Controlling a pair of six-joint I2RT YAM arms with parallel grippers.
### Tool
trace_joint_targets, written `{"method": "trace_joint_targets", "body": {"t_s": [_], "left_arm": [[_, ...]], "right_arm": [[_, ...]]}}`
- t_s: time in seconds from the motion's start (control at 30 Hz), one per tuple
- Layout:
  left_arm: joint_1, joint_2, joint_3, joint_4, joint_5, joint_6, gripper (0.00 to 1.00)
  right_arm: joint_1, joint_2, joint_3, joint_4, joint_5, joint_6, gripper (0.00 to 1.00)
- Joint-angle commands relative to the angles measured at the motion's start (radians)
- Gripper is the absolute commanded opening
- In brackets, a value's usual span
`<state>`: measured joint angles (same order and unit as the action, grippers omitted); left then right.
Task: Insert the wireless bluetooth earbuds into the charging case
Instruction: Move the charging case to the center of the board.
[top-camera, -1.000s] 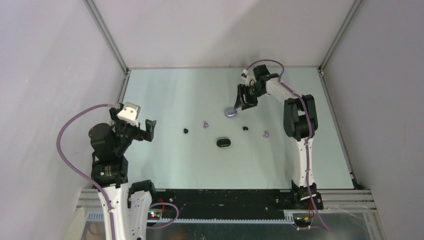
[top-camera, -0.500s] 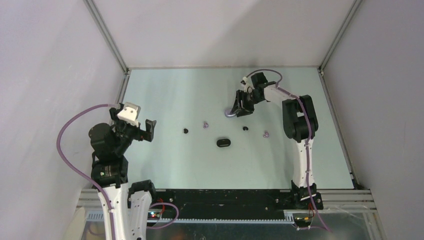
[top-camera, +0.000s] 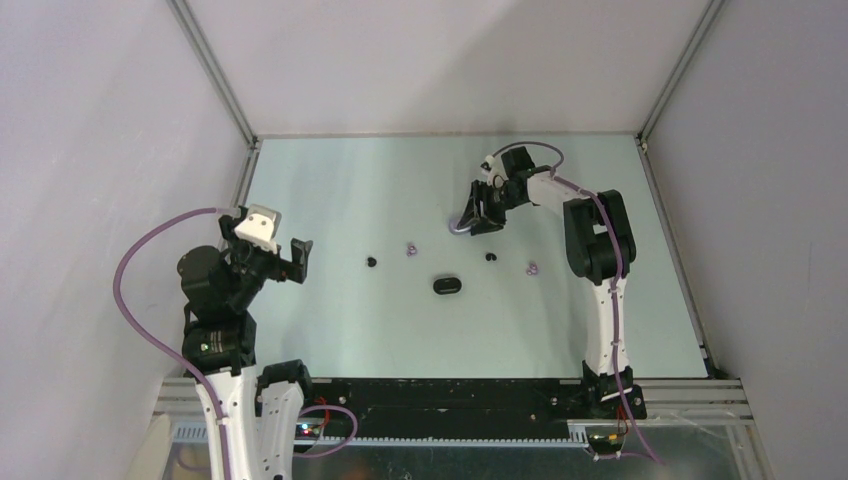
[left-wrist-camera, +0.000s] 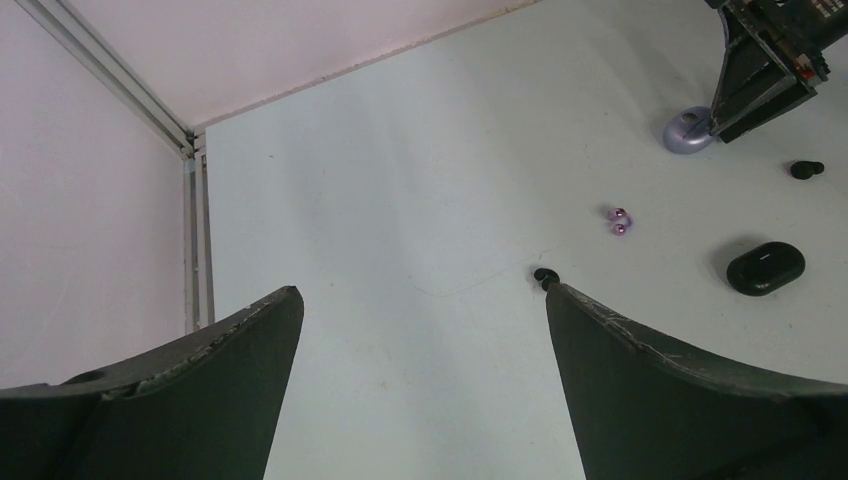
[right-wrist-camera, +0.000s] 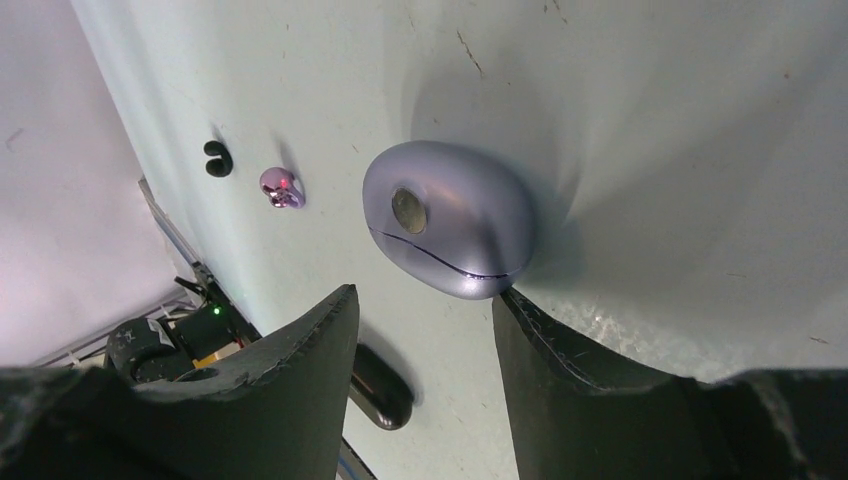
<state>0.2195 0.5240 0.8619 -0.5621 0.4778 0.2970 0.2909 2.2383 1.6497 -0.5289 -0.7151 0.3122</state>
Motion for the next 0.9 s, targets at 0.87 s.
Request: {"method": "trace_joint_targets", "body": {"t_s": [0.87], "left_arm": [[0.012,0.016,-0.014,0.032,0.011,0.014,0.99]], "right_arm": [[-0.003,0.036,0.119,-0.028,0.096,0.016,0.59]]}}
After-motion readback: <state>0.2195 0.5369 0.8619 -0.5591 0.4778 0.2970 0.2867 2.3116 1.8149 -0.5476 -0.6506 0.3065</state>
